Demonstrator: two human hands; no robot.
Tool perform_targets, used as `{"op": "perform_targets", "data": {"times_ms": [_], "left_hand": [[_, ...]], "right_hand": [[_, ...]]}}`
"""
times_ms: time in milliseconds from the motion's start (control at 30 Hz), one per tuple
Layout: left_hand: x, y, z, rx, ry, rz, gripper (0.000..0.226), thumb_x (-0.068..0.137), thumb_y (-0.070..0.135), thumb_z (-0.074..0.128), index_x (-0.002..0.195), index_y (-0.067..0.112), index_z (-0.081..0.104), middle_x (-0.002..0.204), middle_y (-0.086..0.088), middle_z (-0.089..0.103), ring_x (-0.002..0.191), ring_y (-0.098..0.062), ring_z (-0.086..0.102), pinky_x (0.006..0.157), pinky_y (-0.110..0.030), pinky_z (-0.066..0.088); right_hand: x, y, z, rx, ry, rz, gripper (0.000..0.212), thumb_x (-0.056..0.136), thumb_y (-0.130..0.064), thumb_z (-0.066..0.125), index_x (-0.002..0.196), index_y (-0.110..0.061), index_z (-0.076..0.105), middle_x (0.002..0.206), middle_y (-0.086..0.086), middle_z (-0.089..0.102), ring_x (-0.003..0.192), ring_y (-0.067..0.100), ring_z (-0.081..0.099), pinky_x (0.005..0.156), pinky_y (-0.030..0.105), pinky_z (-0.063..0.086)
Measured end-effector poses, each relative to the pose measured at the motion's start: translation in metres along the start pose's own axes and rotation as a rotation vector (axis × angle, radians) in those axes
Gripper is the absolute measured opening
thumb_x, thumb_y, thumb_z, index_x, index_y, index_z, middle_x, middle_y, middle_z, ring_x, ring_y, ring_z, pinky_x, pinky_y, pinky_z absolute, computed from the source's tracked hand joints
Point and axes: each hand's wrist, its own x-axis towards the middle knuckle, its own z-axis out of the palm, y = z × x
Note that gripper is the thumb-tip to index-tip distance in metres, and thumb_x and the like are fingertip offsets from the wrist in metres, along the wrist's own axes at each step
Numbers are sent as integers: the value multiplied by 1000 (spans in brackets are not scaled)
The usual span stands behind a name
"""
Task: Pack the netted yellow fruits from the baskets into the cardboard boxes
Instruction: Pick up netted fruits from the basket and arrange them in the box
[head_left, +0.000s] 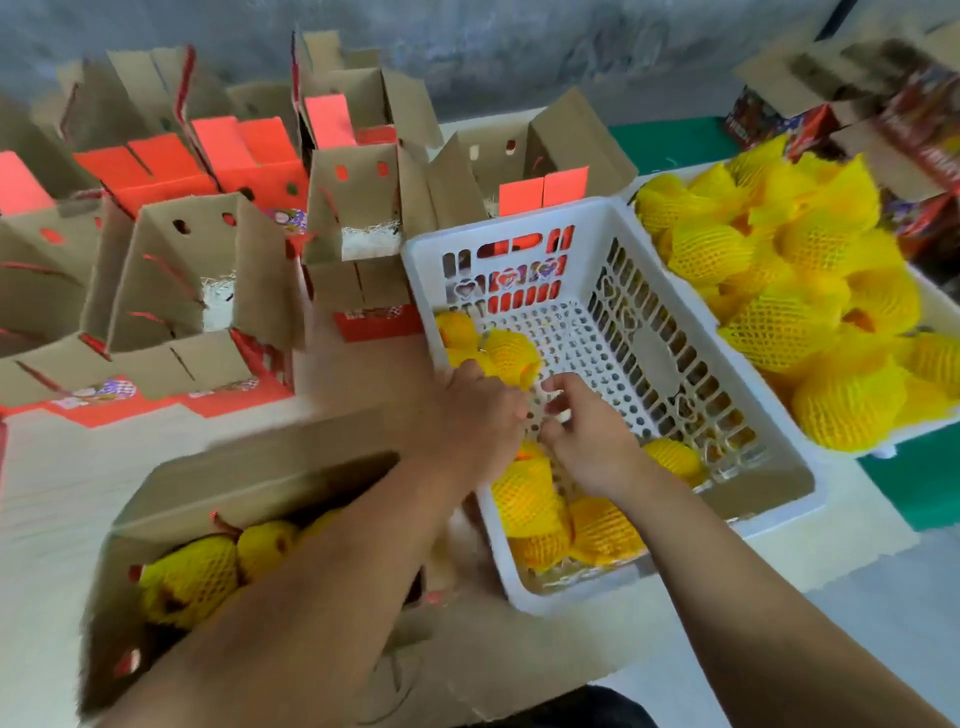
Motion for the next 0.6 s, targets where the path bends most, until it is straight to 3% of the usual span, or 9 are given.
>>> {"op": "perform_targets", "data": {"times_ms": [100, 200, 267, 333, 467, 533, 600], "left_hand": [[33, -1, -3, 134, -69, -11, 28, 102, 39, 47, 108, 25, 70, 101, 0, 72, 105, -27, 62, 95, -43, 38], [52, -3, -4, 135, -54, -103, 21, 101, 35, 54, 108, 26, 72, 96, 1, 73, 95, -24, 66, 90, -38, 43], [55, -4, 1, 188, -42, -156, 16, 98, 29, 59, 105, 26, 73, 91, 2, 71, 89, -23, 65, 87, -34, 45], [55, -3, 3, 209, -54, -172, 15, 97, 28, 59, 100, 26, 73, 85, 3, 69, 84, -23, 63, 79, -32, 40], [57, -4, -2, 158, -48, -175, 16, 99, 30, 55, 93, 26, 69, 81, 4, 65, 82, -23, 63, 85, -35, 45], [58, -4, -2, 141, -24, -177, 18, 101, 36, 53, 106, 27, 68, 93, 6, 69, 90, -21, 64, 90, -36, 46], [59, -5, 3, 154, -23, -177, 38, 100, 46, 54, 131, 24, 56, 117, 3, 67, 107, -22, 63, 94, -37, 45]], "right_hand": [[55, 21, -1, -122, -142, 77, 50, 97, -27, 58, 144, -20, 42, 136, 9, 55, 109, 27, 62, 75, 28, 41], [109, 25, 13, -235, -172, 130, 58, 94, -29, 57, 148, -24, 39, 141, 12, 48, 110, 30, 58, 74, 33, 48], [136, 29, 27, -271, -160, 102, 64, 91, -26, 58, 151, -31, 34, 145, 17, 42, 125, 40, 50, 94, 46, 51], [152, 34, 39, -250, -196, 63, 68, 91, -27, 60, 151, -35, 30, 147, 20, 38, 130, 44, 46, 101, 53, 48], [163, 43, 54, -124, -136, 81, 71, 87, -26, 72, 142, -16, 29, 135, 19, 39, 113, 43, 55, 89, 51, 55], [161, 47, 53, -54, -100, 85, 77, 82, -25, 78, 139, -10, 29, 131, 17, 40, 111, 38, 55, 82, 45, 54], [160, 47, 40, 64, -124, 154, 78, 78, -27, 82, 133, -14, 29, 119, 12, 48, 95, 28, 58, 65, 33, 47]]}}
